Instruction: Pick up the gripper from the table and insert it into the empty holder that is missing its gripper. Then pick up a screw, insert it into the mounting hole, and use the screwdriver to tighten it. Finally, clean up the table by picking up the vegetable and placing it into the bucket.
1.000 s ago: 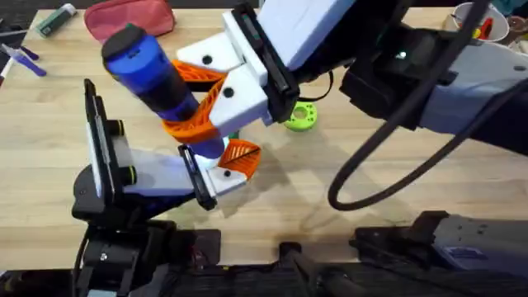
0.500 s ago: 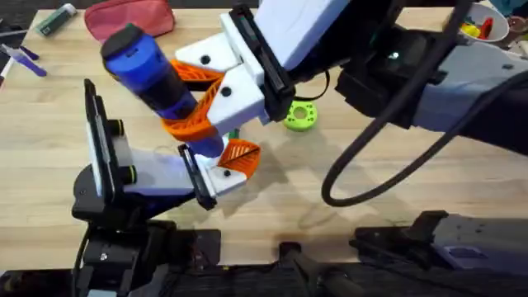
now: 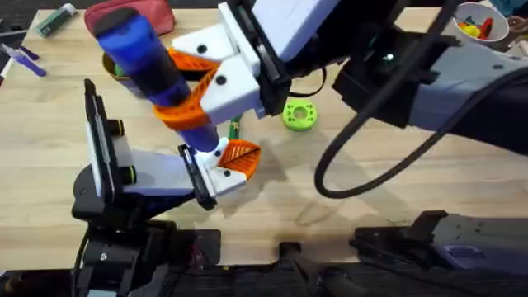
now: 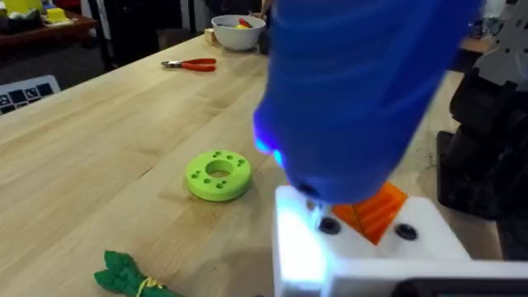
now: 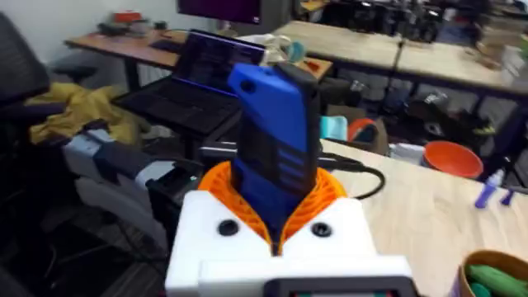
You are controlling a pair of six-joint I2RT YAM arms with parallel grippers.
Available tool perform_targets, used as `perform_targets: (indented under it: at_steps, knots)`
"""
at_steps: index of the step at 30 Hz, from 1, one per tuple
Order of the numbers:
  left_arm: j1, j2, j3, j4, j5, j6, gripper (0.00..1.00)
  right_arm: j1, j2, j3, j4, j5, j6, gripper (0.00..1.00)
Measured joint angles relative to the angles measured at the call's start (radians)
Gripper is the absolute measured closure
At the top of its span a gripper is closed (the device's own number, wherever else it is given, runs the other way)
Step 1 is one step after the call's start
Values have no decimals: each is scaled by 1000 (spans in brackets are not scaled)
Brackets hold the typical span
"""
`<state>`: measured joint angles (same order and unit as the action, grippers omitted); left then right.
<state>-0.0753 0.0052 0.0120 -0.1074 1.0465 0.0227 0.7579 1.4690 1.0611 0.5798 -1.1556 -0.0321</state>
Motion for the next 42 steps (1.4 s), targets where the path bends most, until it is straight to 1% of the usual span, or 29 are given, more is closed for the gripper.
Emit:
perform_targets:
  at_steps: [5,10,12,14,16,19,21,26,29,35,38,42]
  knots:
    - [0,0,0,0,0,0,980,-23,-40,17,-22,36,45,976]
    - [0,0,0,0,0,0,980,-61,-66,111,-132,46,64,976]
    - [0,0,0,0,0,0,980,-77,-73,154,-216,51,62,976]
    - [0,0,0,0,0,0,980,-94,-78,198,-343,64,52,976]
    - [0,0,0,0,0,0,980,-114,-79,251,-531,102,25,976]
    - [0,0,0,0,1,0,980,-150,-78,336,-851,227,-52,976]
    - [0,0,0,0,0,0,980,-172,-78,394,-1034,330,-116,976]
    - [0,0,0,0,1,0,980,-224,-77,542,-1357,580,-281,976]
    - [0,0,0,0,1,0,980,-254,-80,595,-1476,729,-392,976]
    - [0,0,0,0,0,0,980,-313,-69,604,-1683,974,-636,976]
    - [0,0,0,0,1,0,980,-344,-31,604,-1758,1077,-739,976]
    - [0,0,0,0,0,0,980,-377,56,604,-1808,1171,-807,976]
